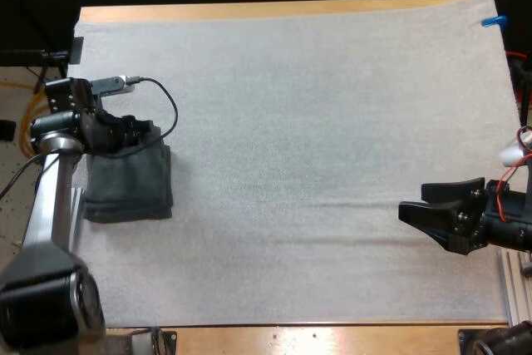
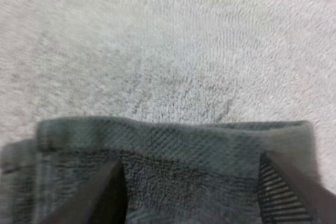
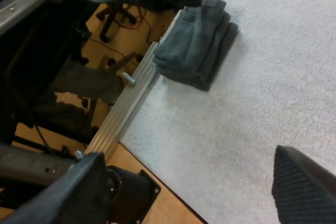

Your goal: Pick towel from pile fold and stack

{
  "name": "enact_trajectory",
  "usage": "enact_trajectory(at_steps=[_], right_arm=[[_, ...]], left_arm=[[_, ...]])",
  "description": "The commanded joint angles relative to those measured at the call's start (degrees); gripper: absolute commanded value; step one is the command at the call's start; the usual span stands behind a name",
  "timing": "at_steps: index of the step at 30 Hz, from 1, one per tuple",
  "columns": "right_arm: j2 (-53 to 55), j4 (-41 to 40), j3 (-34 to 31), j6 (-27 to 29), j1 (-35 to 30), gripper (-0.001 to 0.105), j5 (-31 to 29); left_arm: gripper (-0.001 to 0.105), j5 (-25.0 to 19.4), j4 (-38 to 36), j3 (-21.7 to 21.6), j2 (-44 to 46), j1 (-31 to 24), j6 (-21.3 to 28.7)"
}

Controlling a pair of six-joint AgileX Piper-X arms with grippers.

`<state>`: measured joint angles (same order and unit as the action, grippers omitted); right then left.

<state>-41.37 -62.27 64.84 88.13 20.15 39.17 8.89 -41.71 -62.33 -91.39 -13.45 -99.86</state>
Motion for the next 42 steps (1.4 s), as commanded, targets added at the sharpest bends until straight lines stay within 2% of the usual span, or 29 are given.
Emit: enact_trajectory(at_steps=[1,6,11,17,28,32,36,40,42], right_arm=[[0.2,0.7,0.3,0.3,0.0,0.064,0.5],[0.2,0.7,0.3,-0.6,0.0,0.064,0.5],[0.2,0.7,0.3,-0.9,0.0,0.064,0.2],[0.2,0.7,0.3,-0.9,0.0,0.064,-1.4],[0.2,0.7,0.3,-0.8,0.0,0.064,-2.2],[-1.4,0.7,-1.2,0.1,0.0,0.064,-8.7],[-6.7,2.0,-4.4,3.9,0.0,0.064,-16.0],[-12.7,4.9,-4.7,8.1,-0.5,0.064,-24.7],[-14.6,6.2,-4.7,9.3,-2.2,0.064,-26.5]], left_arm=[[0.052,0.6,-0.3,-0.1,-2.2,0.0,-0.8],[0.052,1.7,-1.6,-0.1,-7.4,0.0,-0.9],[0.052,1.7,-2.3,-0.1,-6.4,0.0,-0.3],[0.052,1.7,-2.2,-0.8,2.7,0.0,2.6],[0.052,2.4,-6.5,-0.6,28.1,0.6,6.4],[0.052,2.4,-7.7,-0.6,32.0,2.9,6.4],[0.052,2.4,-9.2,-0.6,33.2,7.1,6.3],[0.052,2.3,-12.1,0.1,33.2,11.1,6.3],[0.052,2.0,-12.8,0.4,33.2,12.1,6.8]])
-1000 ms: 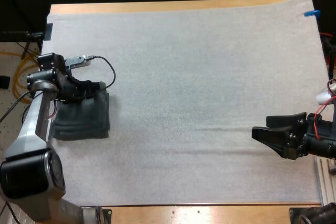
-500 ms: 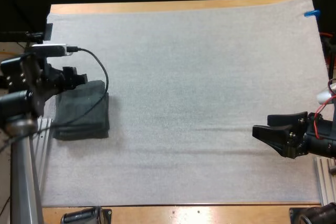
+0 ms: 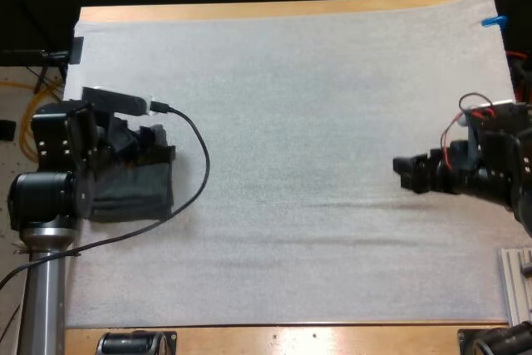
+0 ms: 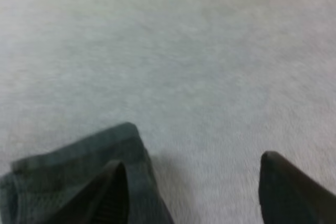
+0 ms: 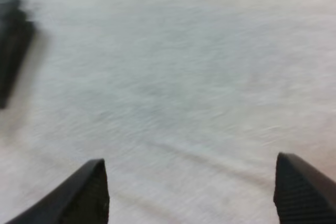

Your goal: Pick towel from pile fold and stack

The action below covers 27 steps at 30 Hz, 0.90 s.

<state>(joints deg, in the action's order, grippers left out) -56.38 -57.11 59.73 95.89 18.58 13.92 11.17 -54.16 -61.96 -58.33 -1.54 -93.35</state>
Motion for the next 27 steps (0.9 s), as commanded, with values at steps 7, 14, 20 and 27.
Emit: enact_trajectory(at_steps=[7,14,20,27], right_arm=[[-1.0,2.1,0.4,5.9,-14.6,0.064,-1.9],[3.5,1.5,0.4,7.5,-22.8,0.064,-6.8],[12.4,-1.2,0.4,10.7,-23.0,0.064,-10.7],[25.7,-1.9,-0.3,11.5,-23.0,0.064,-10.7]], left_arm=[[0.052,-3.7,-1.2,0.3,0.5,0.4,2.3],[0.052,-3.7,-2.6,0.3,3.1,0.4,2.3],[0.052,-7.0,-4.4,0.6,10.6,0.4,3.5],[0.052,-7.2,-2.2,6.2,25.8,0.4,4.1]])
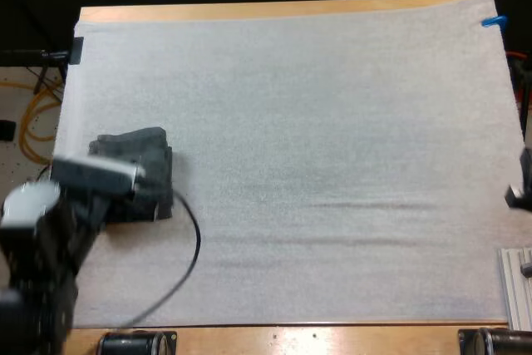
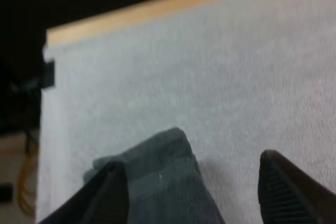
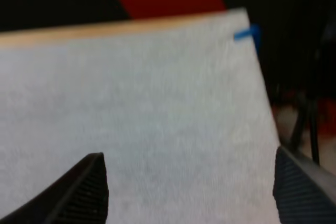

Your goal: Pick towel from pile fold and stack

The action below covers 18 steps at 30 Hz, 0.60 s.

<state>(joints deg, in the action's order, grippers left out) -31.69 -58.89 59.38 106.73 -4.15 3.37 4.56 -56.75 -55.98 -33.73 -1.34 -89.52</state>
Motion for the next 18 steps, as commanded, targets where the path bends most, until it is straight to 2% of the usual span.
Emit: enact_trajectory(at_steps=[1,10,13,18], right_arm=[[3.4,-0.1,-0.6,0.6,-0.2,0.064,-0.2],[24.3,-0.2,-9.8,-0.4,-0.2,0.064,-0.2],[29.8,-0.2,-11.8,-1.5,-0.2,0.064,-0.2],[35.0,-1.3,-14.4,-5.0,-0.2,0.064,-0.2]], left_arm=[[0.052,-0.6,0.5,1.4,3.5,0.2,0.9],[0.052,-0.6,-2.4,12.2,24.4,0.2,1.3],[0.052,-1.2,-6.1,14.0,30.5,0.2,1.0],[0.052,-2.6,-14.7,14.3,37.7,0.2,1.0]])
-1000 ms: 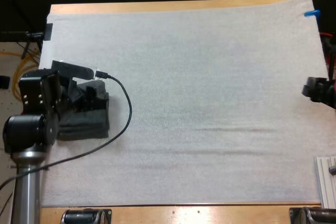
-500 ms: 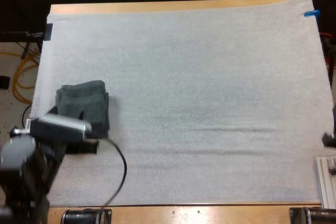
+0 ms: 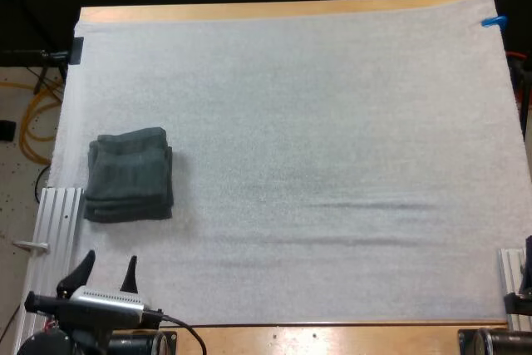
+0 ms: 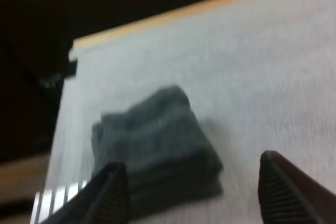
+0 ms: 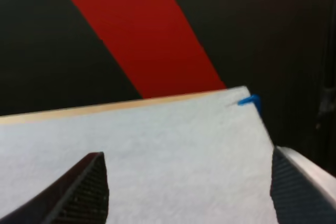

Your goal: Pick towel from pile fold and stack

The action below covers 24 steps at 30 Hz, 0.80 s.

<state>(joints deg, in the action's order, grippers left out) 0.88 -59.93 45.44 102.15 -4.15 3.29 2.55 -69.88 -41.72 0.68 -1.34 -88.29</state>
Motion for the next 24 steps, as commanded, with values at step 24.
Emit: enact_trajectory(at_steps=[24], right_arm=[[2.1,-0.4,-10.3,2.3,-0.2,0.064,0.0]], left_arm=[[0.052,-0.2,12.3,9.0,8.1,0.0,-1.9]])
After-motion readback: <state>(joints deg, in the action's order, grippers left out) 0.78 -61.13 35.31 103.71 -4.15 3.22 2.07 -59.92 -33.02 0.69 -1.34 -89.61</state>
